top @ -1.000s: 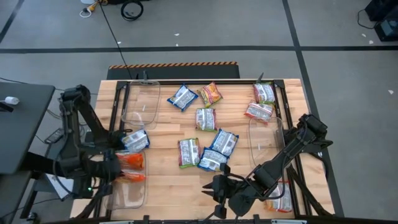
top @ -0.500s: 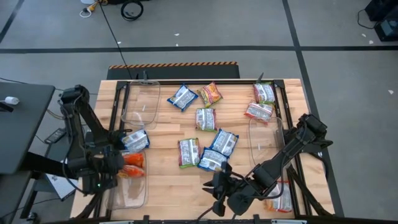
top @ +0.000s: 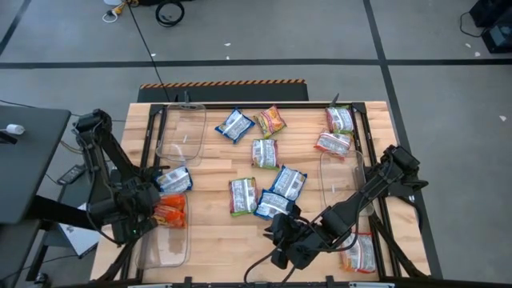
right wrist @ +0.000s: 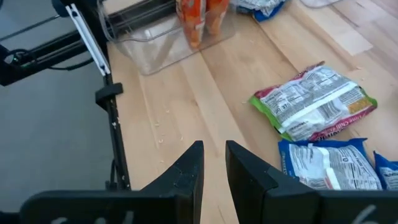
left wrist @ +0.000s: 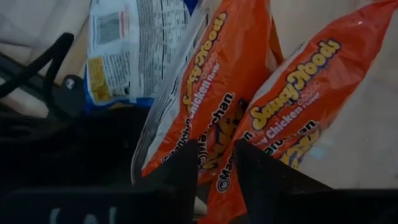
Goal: Sort Maruchan noodles
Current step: Put the left orange noodle pack into the bottom left transparent bin, then put the bottom orange noodle pack into the bottom left transparent bin
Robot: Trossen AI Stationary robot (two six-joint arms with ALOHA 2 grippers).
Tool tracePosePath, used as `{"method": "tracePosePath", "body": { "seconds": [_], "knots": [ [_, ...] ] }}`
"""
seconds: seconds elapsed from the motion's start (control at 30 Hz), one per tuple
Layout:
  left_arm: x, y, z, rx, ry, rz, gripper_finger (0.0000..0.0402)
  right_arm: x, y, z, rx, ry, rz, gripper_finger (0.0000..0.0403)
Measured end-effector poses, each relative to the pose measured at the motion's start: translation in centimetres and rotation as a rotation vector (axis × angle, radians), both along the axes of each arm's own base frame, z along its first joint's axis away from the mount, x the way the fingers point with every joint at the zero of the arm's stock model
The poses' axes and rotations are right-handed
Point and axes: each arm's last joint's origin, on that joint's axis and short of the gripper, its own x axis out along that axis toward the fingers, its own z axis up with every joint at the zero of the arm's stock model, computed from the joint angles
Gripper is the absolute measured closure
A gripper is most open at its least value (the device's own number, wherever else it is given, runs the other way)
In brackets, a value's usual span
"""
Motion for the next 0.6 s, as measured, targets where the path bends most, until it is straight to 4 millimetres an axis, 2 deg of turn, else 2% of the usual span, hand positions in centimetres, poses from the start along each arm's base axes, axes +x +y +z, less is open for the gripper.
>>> {"method": "tracePosePath", "body": {
  "seconds": [0.13,0.3,0.37,0.47,0.6],
  "knots": [
    [0.2,-0.6,2.8,-0.108,-0.016,-0.031,0.0285,-0.5,-0.2,-0.5,0.073,0.095,-0.017,0.0330],
    [0.5,-1.2,6.7,-0.246,-0.084,-0.042,0.0285,-2.6,-2.5,-2.2,0.317,0.538,-0.279,0.0330],
    [0.6,-1.3,7.8,-0.275,-0.134,-0.039,0.0285,-3.5,-2.9,-2.5,0.374,0.654,-0.420,0.0330],
    [1.0,-1.8,8.9,-0.328,-0.237,-0.051,0.0285,-5.3,-2.3,-3.0,0.443,0.786,-0.609,0.0328],
    [2.0,-3.1,9.8,-0.351,-0.478,-0.139,0.0285,-8.0,-0.4,-4.8,0.501,0.974,-0.738,0.0316]
  ]
}}
